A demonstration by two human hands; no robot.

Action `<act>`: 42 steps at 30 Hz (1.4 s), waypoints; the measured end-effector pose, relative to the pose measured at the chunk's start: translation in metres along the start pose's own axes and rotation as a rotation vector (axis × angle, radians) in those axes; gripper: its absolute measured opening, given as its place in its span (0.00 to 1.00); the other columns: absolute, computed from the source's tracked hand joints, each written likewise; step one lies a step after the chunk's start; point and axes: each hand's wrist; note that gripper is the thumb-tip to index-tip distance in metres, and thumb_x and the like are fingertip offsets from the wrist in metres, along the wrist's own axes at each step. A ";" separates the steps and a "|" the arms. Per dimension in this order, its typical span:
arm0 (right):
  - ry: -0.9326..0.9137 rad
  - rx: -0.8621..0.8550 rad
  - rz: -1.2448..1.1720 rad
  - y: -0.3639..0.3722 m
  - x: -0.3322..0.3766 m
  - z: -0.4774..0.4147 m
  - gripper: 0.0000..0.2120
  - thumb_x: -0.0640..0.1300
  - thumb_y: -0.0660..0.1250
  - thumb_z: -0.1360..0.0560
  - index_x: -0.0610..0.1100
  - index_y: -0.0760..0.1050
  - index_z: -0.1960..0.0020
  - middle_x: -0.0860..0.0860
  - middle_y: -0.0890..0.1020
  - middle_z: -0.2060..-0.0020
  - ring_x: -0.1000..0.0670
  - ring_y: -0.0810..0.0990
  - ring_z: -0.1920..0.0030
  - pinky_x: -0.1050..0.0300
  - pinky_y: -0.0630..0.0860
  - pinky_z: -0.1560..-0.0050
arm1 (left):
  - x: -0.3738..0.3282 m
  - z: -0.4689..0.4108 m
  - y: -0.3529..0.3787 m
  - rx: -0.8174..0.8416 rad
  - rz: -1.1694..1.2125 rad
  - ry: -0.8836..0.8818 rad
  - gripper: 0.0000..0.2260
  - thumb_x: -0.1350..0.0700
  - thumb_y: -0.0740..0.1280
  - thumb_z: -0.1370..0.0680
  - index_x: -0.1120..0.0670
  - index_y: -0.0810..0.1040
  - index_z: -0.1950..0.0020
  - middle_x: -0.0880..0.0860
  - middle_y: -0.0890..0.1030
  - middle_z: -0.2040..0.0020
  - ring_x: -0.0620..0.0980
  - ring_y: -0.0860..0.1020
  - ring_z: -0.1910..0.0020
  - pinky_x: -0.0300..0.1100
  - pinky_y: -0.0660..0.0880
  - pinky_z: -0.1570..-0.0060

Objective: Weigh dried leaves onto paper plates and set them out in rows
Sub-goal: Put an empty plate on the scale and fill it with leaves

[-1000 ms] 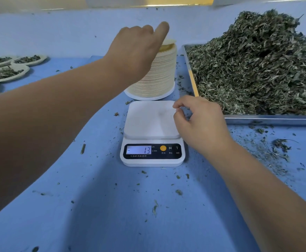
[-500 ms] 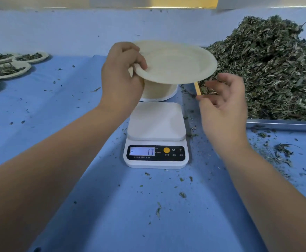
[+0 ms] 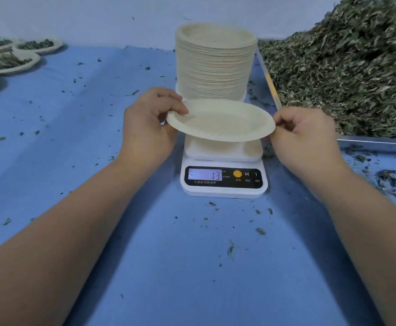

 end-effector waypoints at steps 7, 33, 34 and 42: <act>-0.025 0.055 0.202 0.001 0.001 -0.001 0.10 0.34 0.63 0.29 0.45 0.80 0.63 0.53 0.78 0.72 0.57 0.76 0.63 0.73 0.66 0.69 | 0.010 -0.003 0.001 0.145 0.259 -0.272 0.22 0.68 0.70 0.21 0.46 0.79 0.34 0.48 0.82 0.43 0.43 0.83 0.45 0.37 0.78 0.40; -0.020 -0.046 0.399 -0.005 -0.007 -0.002 0.15 0.46 0.61 0.20 0.43 0.77 0.37 0.47 0.80 0.51 0.40 0.76 0.44 0.43 0.74 0.42 | 0.000 -0.006 0.003 -0.008 0.701 -0.780 0.12 0.57 0.60 0.18 0.56 0.82 0.42 0.51 0.88 0.48 0.47 0.86 0.48 0.40 0.82 0.50; -0.016 -0.049 0.421 -0.005 -0.009 -0.002 0.15 0.46 0.61 0.20 0.42 0.77 0.37 0.46 0.81 0.51 0.39 0.76 0.45 0.43 0.74 0.44 | 0.000 -0.006 0.004 0.002 0.688 -0.774 0.12 0.56 0.60 0.18 0.56 0.82 0.43 0.51 0.88 0.48 0.47 0.86 0.48 0.40 0.82 0.50; 0.104 -0.113 0.744 -0.015 -0.023 -0.006 0.24 0.60 0.53 0.19 0.44 0.77 0.41 0.42 0.81 0.47 0.36 0.75 0.41 0.36 0.67 0.38 | 0.003 -0.003 0.007 0.051 0.582 -0.703 0.13 0.54 0.61 0.21 0.52 0.85 0.50 0.49 0.88 0.49 0.50 0.86 0.49 0.42 0.81 0.50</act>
Point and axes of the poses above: each hand's wrist, its own z-axis away from the middle knuckle, its own y-axis out of the palm, x = y × z
